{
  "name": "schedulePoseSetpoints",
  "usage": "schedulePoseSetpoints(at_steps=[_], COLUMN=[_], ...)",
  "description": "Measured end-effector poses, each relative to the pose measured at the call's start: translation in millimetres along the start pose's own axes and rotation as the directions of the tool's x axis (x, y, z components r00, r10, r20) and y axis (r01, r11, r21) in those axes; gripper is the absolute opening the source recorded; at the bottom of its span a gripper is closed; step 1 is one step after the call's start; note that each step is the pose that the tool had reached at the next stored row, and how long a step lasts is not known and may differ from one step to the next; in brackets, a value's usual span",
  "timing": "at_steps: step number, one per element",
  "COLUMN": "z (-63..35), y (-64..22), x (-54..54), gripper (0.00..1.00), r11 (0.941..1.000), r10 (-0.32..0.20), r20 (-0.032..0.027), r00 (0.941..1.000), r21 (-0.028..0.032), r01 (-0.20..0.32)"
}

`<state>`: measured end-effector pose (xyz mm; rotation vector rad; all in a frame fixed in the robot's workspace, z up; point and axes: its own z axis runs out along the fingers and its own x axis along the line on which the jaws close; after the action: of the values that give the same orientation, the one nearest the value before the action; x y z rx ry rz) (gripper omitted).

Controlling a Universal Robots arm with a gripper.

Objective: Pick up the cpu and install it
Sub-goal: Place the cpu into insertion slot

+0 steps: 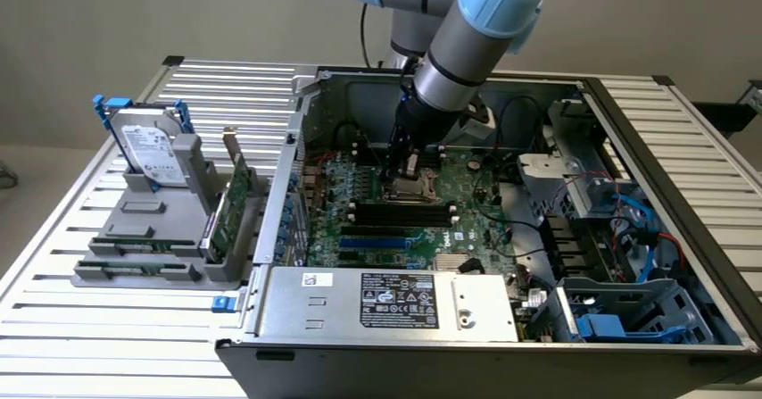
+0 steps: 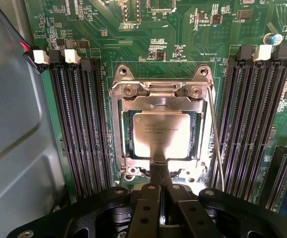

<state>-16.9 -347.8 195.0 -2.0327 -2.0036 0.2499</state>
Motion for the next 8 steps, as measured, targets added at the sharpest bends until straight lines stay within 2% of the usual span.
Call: schedulePoseSetpoints(at_steps=[8], z=[1.0], y=[0.1], x=[0.7], gripper=[0.11], r11=[1.0], r10=[0.0], r20=[-0.0006], r00=[1.0], r21=[-0.0003], r01=[0.0])
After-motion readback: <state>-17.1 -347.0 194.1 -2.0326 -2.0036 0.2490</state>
